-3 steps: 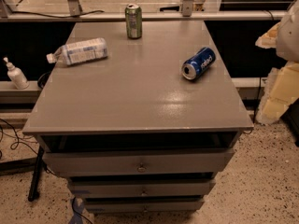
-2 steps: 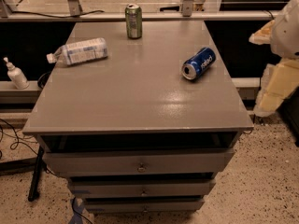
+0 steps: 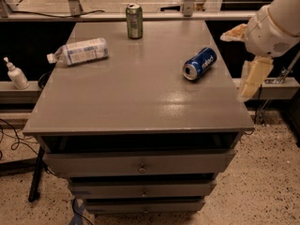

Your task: Place pepsi can upright

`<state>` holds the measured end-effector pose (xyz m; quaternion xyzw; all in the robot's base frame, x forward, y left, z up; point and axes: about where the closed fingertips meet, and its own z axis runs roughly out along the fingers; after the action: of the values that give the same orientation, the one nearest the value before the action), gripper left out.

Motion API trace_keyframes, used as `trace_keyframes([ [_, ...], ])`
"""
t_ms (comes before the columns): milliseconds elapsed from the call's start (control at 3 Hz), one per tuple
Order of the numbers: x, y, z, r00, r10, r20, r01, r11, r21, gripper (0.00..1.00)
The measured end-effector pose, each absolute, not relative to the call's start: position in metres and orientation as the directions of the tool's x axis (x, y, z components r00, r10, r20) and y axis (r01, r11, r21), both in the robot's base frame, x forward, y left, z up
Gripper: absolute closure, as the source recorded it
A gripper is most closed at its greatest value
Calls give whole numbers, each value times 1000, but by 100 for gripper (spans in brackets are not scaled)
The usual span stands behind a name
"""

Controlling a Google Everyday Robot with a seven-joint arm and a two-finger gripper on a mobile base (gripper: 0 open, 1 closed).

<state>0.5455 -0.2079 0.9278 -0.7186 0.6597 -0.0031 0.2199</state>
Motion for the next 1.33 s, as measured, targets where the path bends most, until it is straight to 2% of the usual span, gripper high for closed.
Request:
trace_keyframes([
  [667,611,-162,882,422,-863,-278,-868,-296,-398,0],
  [1333,668,-147,853,547,-822,-155,-803,-464,-373,0],
])
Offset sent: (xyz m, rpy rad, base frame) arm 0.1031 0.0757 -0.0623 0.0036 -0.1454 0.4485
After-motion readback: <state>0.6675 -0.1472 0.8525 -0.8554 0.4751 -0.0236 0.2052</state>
